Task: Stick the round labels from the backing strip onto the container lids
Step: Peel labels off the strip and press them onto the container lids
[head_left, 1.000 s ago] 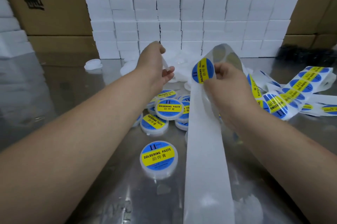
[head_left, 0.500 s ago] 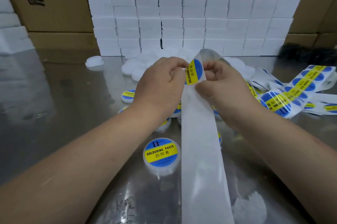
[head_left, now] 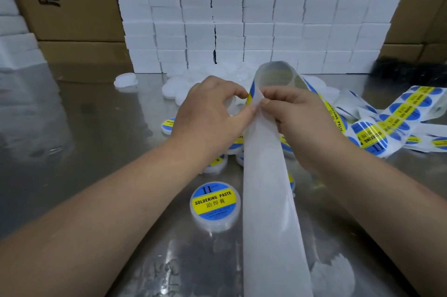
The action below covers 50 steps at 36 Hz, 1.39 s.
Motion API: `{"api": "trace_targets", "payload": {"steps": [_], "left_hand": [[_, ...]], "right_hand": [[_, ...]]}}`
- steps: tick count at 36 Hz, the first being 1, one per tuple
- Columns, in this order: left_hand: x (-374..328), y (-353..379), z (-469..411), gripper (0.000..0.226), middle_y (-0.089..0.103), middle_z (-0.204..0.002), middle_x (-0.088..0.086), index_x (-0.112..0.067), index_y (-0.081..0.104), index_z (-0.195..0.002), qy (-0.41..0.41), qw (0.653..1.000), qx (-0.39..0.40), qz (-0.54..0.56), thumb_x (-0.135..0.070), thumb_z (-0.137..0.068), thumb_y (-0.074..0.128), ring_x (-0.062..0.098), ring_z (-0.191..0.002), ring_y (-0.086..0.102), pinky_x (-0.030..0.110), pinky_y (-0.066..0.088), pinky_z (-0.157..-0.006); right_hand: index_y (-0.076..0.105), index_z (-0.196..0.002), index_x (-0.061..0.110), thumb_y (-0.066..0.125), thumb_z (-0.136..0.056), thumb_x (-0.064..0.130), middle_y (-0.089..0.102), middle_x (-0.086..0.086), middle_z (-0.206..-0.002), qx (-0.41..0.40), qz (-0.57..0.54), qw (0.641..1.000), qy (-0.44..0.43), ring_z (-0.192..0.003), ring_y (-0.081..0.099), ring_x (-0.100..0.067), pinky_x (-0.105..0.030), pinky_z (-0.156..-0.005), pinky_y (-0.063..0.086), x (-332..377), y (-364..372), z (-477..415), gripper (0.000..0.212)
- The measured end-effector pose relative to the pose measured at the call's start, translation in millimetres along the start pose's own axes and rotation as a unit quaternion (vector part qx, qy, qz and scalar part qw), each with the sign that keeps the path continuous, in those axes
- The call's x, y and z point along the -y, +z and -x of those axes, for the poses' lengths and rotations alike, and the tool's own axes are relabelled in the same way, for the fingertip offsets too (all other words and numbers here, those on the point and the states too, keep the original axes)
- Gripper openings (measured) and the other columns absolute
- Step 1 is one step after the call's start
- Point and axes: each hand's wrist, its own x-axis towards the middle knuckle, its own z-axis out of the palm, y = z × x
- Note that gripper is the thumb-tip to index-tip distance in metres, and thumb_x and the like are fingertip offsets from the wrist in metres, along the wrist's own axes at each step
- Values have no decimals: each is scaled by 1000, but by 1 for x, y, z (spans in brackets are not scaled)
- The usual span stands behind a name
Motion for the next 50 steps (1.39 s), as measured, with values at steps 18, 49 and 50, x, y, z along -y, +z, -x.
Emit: {"api": "trace_targets", "payload": {"steps": [18,49,50], "left_hand": [[3,3,0,11,51,-95,-12,-39,52,-77,-8,999,35,37,-38,-82,62,4,-94,46,14,32,-70],[19,-7,-12,29,54,-72,-6,-30,51,-66,-150,979,-95,103,-37,-93,44,11,-68,48,28,39,-64],[18,-6,-11,27,57,-78,-3,-32,52,-68,-133,983,-90,91,-39,-93,44,14,-73,51,29,40,-67]], "right_hand": [[61,-78,25,49,-91,5,63,4,-77,-5,100,994,-33,-73,54,-8,-21,-67,44,-4,2,-2,27],[62,-90,40,38,-75,-14,55,21,-101,-93,209,962,-151,-93,55,-1,-15,-82,42,4,-3,2,61],[63,-77,40,38,-75,-12,59,24,-89,-92,208,965,-130,-82,56,0,-13,-71,43,3,-4,2,58]]}}
